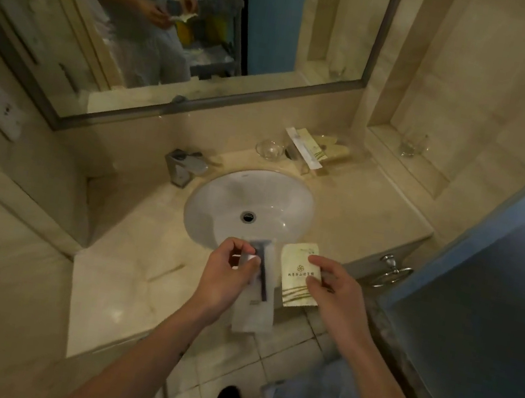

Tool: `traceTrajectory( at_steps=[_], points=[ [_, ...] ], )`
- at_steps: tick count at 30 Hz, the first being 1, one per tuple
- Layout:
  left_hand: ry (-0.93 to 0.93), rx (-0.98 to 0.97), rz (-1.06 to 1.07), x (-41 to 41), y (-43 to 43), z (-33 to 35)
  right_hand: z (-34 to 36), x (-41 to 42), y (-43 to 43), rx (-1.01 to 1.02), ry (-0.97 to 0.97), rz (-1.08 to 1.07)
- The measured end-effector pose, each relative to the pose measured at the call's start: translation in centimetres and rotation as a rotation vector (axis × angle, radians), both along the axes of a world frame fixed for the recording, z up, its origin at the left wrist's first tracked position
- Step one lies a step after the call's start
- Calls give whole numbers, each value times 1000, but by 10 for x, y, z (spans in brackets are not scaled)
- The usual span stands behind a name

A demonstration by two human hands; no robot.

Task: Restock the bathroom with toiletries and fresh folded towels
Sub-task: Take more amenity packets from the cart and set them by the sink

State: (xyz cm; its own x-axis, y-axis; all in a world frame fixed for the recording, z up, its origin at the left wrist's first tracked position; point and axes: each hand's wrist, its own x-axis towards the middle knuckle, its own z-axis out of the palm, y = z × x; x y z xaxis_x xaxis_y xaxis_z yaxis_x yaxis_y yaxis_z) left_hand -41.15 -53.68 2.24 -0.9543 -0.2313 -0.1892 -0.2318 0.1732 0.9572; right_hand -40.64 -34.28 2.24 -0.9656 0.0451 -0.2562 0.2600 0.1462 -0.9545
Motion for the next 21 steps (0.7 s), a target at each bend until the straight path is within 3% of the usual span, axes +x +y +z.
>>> traceTrajectory(
  at_steps=[21],
  points=[
    [55, 69, 61, -42, -51, 9, 30, -53, -47, 49, 110, 42]
  ],
)
